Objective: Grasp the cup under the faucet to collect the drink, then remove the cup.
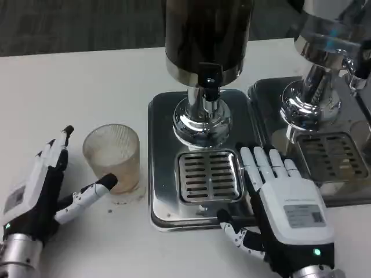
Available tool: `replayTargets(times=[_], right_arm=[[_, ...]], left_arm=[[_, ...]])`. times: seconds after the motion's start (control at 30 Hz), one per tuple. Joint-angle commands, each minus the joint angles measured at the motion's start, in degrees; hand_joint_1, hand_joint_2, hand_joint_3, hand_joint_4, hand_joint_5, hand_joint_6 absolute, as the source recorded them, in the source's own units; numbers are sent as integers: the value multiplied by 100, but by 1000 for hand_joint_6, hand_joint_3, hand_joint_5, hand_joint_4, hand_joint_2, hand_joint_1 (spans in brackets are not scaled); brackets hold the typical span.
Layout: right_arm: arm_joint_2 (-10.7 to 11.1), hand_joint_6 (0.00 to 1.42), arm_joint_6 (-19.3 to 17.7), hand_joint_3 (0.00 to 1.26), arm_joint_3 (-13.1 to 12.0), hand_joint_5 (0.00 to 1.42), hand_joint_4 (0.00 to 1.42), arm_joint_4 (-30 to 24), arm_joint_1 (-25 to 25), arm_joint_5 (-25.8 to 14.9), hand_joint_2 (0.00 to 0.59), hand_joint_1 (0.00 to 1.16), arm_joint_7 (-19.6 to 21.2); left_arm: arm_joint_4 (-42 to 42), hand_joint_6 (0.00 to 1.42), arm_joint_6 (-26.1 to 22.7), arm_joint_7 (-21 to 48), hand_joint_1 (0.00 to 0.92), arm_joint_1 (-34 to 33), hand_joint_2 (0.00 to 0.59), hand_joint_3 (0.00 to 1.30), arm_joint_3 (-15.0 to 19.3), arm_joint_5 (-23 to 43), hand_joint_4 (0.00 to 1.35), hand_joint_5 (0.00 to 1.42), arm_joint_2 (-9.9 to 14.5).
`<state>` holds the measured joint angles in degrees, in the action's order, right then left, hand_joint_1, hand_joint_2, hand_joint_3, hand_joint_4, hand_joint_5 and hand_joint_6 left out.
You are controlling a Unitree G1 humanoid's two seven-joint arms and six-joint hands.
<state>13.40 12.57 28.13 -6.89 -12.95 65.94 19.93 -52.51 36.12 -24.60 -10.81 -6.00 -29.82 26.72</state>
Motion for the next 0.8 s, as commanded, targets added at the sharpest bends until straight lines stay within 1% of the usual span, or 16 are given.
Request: replayTargets(times=[0.03, 0.23, 0.37, 0.43, 0.5, 0.67, 0.8], right_arm=[[-41, 61, 72, 0, 10, 0, 0, -19, -83, 50, 337, 513, 121], [-57, 75, 138, 0, 16, 0, 0, -80, -167, 62, 332, 512, 137], [-76, 77, 189, 0, 25, 0, 0, -113, -197, 79, 332, 512, 141], [-86, 77, 213, 0, 25, 0, 0, -130, -216, 83, 331, 512, 149], [-92, 80, 232, 0, 22, 0, 0, -141, -231, 81, 331, 512, 155], [-119, 88, 242, 0, 5, 0, 0, -121, -258, 67, 331, 512, 211], [-133, 91, 245, 0, 1, 0, 0, -122, -263, 61, 329, 510, 219]], left_arm=[[-432, 0, 66, 58, 2, -340, 0, 0, -188, 23, 0, 0, -76], [-837, 1, 88, 76, 37, -721, 0, 0, -386, 16, 0, 0, -243], [-955, 21, 90, 39, 97, -876, 0, 0, -590, -72, 0, 0, -290], [-1012, 41, 104, 20, 142, -927, 6, 0, -653, -77, 0, 7, -292], [-1064, 56, 107, -22, 192, -971, 16, 0, -728, -99, 0, 29, -288], [-1213, 111, 118, -124, 235, -1040, 21, 0, -798, -62, 0, 89, -338], [-1308, 205, 118, -305, 263, -1096, 30, 0, -829, -60, 0, 165, -390]])
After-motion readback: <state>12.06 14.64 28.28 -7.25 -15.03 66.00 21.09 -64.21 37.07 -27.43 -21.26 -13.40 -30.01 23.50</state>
